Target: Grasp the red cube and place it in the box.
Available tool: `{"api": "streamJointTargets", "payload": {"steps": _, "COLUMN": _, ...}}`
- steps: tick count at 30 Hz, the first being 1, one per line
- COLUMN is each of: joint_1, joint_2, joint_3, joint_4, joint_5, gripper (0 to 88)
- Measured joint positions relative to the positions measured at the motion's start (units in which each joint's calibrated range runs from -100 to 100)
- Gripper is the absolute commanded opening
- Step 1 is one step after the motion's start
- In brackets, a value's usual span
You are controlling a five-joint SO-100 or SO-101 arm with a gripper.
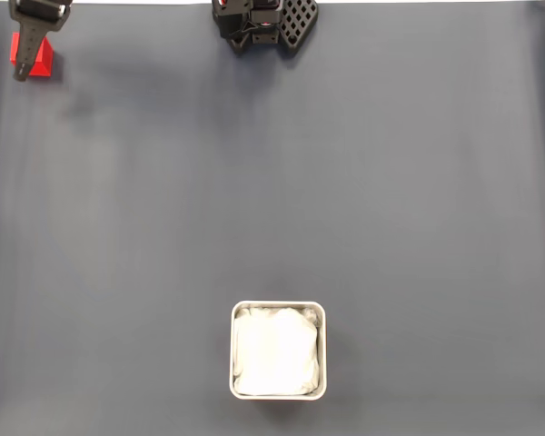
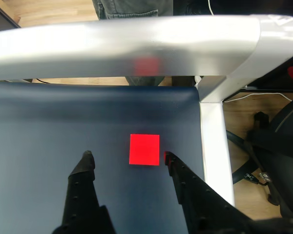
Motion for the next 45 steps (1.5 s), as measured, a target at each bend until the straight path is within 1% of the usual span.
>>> {"api": "streamJointTargets", "payload": {"steps": 11, "joint_1": 0.22, "joint_2": 3.13, "joint_3": 0.0, "joint_4": -2.94, "joint_5": 0.1, "gripper": 33.8}}
{"api": "streamJointTargets", "payload": {"steps": 45, "joint_1": 0.45, "joint_2": 10.51, "joint_3": 0.0, "joint_4": -6.76, "joint_5": 0.1, "gripper": 35.7}}
